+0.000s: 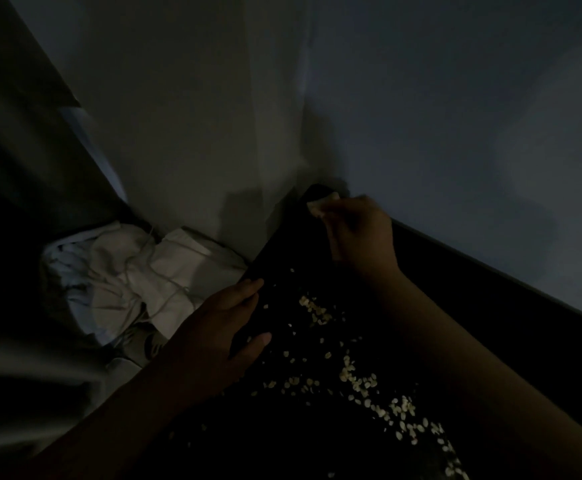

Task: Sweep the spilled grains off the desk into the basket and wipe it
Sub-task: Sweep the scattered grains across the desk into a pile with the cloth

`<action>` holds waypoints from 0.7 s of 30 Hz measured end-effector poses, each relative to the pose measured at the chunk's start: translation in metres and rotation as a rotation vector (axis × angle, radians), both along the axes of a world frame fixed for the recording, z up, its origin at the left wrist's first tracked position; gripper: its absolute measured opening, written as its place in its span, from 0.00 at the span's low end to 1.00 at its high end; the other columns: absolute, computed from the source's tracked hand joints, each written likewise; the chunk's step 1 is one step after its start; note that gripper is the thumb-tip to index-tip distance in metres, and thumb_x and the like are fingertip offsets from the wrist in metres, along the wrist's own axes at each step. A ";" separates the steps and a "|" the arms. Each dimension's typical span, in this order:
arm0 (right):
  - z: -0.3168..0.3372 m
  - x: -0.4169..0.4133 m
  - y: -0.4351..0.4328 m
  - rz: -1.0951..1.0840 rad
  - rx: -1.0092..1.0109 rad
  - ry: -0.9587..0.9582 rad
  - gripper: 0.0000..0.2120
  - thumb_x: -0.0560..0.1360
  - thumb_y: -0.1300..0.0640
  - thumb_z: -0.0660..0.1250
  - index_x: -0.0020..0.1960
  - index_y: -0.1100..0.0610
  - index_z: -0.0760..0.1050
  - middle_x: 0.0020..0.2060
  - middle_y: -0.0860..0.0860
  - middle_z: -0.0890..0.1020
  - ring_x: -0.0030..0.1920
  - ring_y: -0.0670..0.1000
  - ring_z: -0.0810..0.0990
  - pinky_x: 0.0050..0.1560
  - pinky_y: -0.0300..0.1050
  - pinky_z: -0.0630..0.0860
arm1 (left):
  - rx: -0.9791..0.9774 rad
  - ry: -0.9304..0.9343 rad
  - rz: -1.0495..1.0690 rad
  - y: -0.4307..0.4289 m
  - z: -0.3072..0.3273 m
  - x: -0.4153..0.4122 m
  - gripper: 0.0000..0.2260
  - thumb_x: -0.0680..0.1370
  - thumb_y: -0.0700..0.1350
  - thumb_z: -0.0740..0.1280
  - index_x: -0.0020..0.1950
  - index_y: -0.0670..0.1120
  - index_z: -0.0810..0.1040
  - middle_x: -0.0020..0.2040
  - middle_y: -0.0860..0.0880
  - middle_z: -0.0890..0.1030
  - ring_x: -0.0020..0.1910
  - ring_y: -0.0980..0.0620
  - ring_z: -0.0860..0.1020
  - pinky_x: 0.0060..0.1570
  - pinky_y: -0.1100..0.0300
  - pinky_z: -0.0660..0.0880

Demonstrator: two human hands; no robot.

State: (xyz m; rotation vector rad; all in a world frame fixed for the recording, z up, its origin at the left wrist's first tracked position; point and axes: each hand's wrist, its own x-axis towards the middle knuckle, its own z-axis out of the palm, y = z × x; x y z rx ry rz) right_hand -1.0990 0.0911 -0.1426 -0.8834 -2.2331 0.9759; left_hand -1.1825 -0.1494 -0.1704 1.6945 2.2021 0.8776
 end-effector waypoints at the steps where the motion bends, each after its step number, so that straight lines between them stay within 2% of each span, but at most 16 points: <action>1: -0.007 -0.008 0.002 0.006 0.002 -0.050 0.07 0.77 0.57 0.67 0.50 0.53 0.84 0.37 0.37 0.80 0.39 0.33 0.77 0.43 0.27 0.67 | 0.000 0.027 -0.016 -0.001 0.000 0.000 0.28 0.80 0.60 0.57 0.66 0.38 0.74 0.71 0.46 0.70 0.69 0.52 0.68 0.67 0.61 0.65; 3: -0.021 -0.009 -0.006 0.060 0.033 -0.127 0.07 0.77 0.53 0.68 0.52 0.50 0.84 0.44 0.44 0.80 0.44 0.39 0.78 0.46 0.27 0.67 | -0.009 0.036 -0.024 -0.005 0.001 -0.001 0.27 0.80 0.59 0.57 0.66 0.38 0.74 0.70 0.46 0.70 0.69 0.51 0.69 0.66 0.61 0.66; 5: -0.022 0.009 -0.028 0.158 0.025 -0.140 0.07 0.77 0.52 0.67 0.53 0.47 0.83 0.45 0.44 0.76 0.44 0.41 0.77 0.49 0.31 0.70 | -0.015 0.021 -0.015 -0.011 0.003 -0.001 0.28 0.80 0.59 0.56 0.65 0.38 0.74 0.70 0.46 0.71 0.69 0.52 0.68 0.67 0.63 0.65; 7: -0.016 0.039 -0.054 0.305 0.003 -0.154 0.08 0.77 0.53 0.66 0.53 0.47 0.82 0.44 0.42 0.74 0.43 0.40 0.75 0.48 0.34 0.72 | -0.030 0.020 -0.015 -0.018 0.005 0.001 0.28 0.80 0.60 0.56 0.65 0.38 0.75 0.70 0.46 0.71 0.69 0.52 0.68 0.66 0.62 0.65; 10: -0.003 0.077 -0.079 0.456 -0.047 -0.194 0.06 0.76 0.54 0.67 0.49 0.50 0.83 0.43 0.39 0.74 0.44 0.38 0.76 0.45 0.26 0.68 | -0.051 0.003 -0.013 -0.025 0.006 0.002 0.28 0.79 0.60 0.57 0.66 0.38 0.74 0.70 0.46 0.70 0.69 0.52 0.68 0.66 0.61 0.65; 12: 0.005 0.084 -0.080 0.386 -0.093 -0.130 0.05 0.75 0.57 0.69 0.46 0.53 0.84 0.41 0.43 0.76 0.43 0.41 0.77 0.43 0.27 0.69 | -0.055 -0.028 0.024 -0.027 0.009 0.001 0.30 0.78 0.62 0.56 0.67 0.39 0.74 0.70 0.48 0.70 0.68 0.53 0.69 0.66 0.64 0.64; 15: 0.017 0.062 -0.072 0.239 -0.004 -0.053 0.07 0.74 0.57 0.67 0.44 0.57 0.83 0.41 0.48 0.76 0.41 0.43 0.76 0.43 0.31 0.71 | -0.053 -0.054 0.081 -0.032 0.012 0.000 0.32 0.78 0.64 0.54 0.66 0.39 0.73 0.67 0.46 0.71 0.65 0.53 0.68 0.65 0.68 0.61; 17: 0.017 0.037 -0.069 0.188 -0.040 -0.015 0.05 0.75 0.59 0.68 0.45 0.52 0.82 0.41 0.45 0.75 0.41 0.41 0.75 0.45 0.32 0.71 | -0.095 -0.039 0.087 -0.039 0.013 0.002 0.34 0.78 0.66 0.53 0.66 0.38 0.73 0.67 0.42 0.72 0.65 0.52 0.67 0.66 0.72 0.58; 19: 0.007 0.017 -0.070 0.184 -0.051 -0.046 0.09 0.75 0.61 0.68 0.49 0.48 0.81 0.42 0.44 0.75 0.43 0.42 0.76 0.49 0.35 0.72 | -0.119 -0.045 0.102 -0.046 0.013 0.001 0.37 0.77 0.68 0.51 0.66 0.37 0.73 0.68 0.42 0.72 0.65 0.55 0.66 0.64 0.78 0.54; 21: -0.006 0.011 -0.077 0.189 -0.016 -0.121 0.07 0.76 0.56 0.69 0.52 0.52 0.83 0.44 0.48 0.75 0.45 0.47 0.77 0.50 0.39 0.73 | -0.157 -0.070 0.117 -0.054 0.015 0.001 0.41 0.74 0.72 0.48 0.69 0.41 0.71 0.70 0.49 0.67 0.67 0.60 0.63 0.63 0.80 0.52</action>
